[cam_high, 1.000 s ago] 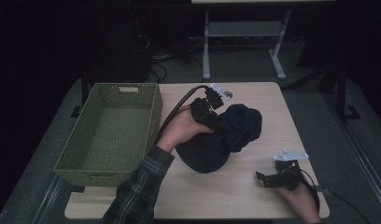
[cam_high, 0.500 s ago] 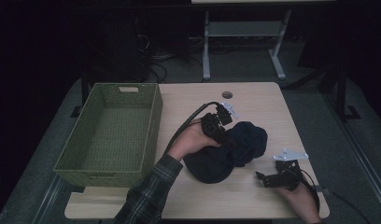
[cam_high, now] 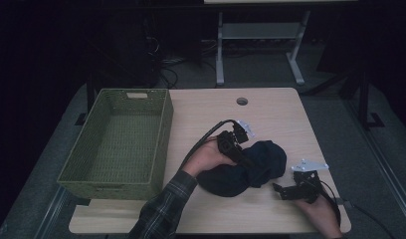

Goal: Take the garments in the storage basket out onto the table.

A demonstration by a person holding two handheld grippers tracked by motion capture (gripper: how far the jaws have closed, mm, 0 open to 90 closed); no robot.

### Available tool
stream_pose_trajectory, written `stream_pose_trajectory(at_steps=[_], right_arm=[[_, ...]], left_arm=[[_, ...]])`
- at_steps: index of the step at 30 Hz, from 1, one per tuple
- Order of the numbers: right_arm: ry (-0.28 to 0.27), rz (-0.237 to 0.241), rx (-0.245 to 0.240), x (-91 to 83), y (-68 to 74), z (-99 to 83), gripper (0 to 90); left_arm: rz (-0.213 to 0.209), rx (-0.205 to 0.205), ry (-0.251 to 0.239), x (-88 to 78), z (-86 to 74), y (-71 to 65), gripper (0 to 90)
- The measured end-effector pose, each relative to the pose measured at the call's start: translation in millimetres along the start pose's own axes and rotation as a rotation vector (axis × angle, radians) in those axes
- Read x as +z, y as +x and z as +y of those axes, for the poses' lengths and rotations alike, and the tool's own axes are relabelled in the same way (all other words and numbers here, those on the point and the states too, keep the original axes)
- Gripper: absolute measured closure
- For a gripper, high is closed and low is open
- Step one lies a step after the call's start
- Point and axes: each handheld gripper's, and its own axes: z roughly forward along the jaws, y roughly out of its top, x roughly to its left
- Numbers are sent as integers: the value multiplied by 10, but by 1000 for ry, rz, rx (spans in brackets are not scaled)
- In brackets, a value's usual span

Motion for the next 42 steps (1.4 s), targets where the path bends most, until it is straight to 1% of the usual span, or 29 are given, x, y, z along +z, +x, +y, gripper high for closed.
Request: stream_pose_trajectory(at_steps=[1,2,5,8,11,12,18,19,24,25,32,33,34,35,37,38,40,41,42], right_arm=[[0,0,1,0,1,0,10],[0,0,1,-1,1,0,10],[1,1,2,-1,1,0,10],[0,1,2,0,2,0,10],[-1,1,2,0,2,0,10],[0,1,2,0,2,0,10],[1,1,2,-1,1,0,10],[1,1,2,-1,1,0,10],[-1,0,0,0,0,0,10],[0,0,0,0,0,0,10],[-1,0,0,1,0,0,10],[0,0,0,0,0,0,10],[-1,0,0,0,0,0,10],[0,0,0,0,0,0,10],[0,0,0,0,0,0,10],[-1,0,1,0,1,0,10],[-1,0,1,0,1,0,10],[-1,0,1,0,1,0,10],[-1,0,1,0,1,0,10]], left_arm=[[0,0,0,0,0,0,600],[-12,-1,-4,32,-27,27,600],[-22,-25,-8,91,-70,56,598],[-28,-27,-6,137,-99,80,594],[-26,-34,-17,131,-101,70,574],[-27,-30,-18,117,-99,66,559],[6,-13,-23,-9,-88,18,434],[11,-15,-27,-30,-87,6,412],[51,-7,-34,-171,-81,-40,335],[57,-10,-43,-206,-81,-52,321],[111,0,-82,-497,-106,-121,301],[121,-2,-84,-539,-114,-138,302],[130,-8,-97,-575,-127,-157,320],[135,-12,-98,-613,-140,-181,356],[148,2,-96,-680,-176,-224,426],[153,0,-98,-709,-196,-246,452],[150,-4,-103,-762,-244,-278,544],[156,-2,-103,-786,-269,-289,574],[155,-9,-102,-802,-296,-302,606]])
